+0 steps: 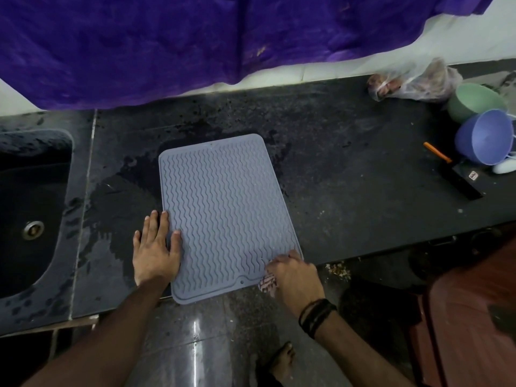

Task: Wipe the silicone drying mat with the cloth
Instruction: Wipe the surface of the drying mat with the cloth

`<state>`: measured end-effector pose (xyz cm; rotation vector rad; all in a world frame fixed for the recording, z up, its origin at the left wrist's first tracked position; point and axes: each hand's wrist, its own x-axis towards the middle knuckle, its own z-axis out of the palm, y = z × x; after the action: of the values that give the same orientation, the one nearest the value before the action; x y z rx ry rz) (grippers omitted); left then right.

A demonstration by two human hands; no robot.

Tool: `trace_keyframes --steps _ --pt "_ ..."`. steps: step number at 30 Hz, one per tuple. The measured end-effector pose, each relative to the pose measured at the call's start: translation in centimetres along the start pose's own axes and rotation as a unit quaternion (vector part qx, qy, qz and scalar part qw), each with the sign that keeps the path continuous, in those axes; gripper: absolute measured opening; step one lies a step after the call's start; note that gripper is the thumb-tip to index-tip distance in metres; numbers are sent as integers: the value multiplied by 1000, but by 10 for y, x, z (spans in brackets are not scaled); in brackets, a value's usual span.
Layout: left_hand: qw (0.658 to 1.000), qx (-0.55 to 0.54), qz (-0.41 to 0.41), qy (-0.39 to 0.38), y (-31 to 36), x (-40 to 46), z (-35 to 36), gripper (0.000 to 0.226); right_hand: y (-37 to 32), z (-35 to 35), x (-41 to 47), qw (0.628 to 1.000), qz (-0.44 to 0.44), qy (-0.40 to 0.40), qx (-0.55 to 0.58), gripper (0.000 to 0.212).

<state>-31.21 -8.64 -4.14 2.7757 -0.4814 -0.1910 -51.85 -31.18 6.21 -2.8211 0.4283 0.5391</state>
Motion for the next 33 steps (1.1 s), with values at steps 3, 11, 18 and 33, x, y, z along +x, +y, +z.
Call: trace_keyframes --steps 3,11,18,33 --pt "1000 -1 0 3 -1 0 1 71 1 -13 16 998 11 50 28 29" --pt "1000 -3 -3 2 -1 0 1 71 -5 -10 44 999 15 51 6 37" --pt "1000 -6 -9 -2 2 -1 -1 71 -1 3 5 1000 -3 -16 -3 34" --pt "1000 -2 -9 -3 1 -1 -1 73 5 2 12 1000 16 5 -9 35"
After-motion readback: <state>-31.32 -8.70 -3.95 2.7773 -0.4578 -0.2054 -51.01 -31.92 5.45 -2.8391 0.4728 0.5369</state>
